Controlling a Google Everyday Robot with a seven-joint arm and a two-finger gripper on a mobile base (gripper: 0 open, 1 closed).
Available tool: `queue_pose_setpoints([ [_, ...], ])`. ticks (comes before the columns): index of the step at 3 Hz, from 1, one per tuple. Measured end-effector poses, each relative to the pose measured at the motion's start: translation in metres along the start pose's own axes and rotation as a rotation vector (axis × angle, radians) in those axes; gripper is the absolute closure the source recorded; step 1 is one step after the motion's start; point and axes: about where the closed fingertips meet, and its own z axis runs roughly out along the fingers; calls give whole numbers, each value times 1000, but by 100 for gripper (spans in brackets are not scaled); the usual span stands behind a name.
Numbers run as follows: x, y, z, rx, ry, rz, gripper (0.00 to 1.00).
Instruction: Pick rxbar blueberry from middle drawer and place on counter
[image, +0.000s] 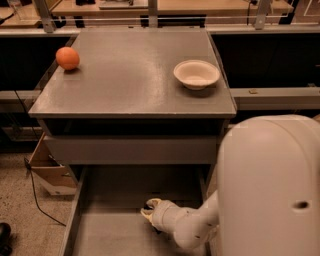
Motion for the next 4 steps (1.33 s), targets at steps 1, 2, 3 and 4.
queue_pose_setpoints([
  [1,-17,-34,-51,21,-45,38,100],
  [2,-33,-80,-112,66,-105,100,100],
  [3,-33,-80,-112,66,-105,100,100],
  [4,-53,-101,-138,116,-152,100,100],
])
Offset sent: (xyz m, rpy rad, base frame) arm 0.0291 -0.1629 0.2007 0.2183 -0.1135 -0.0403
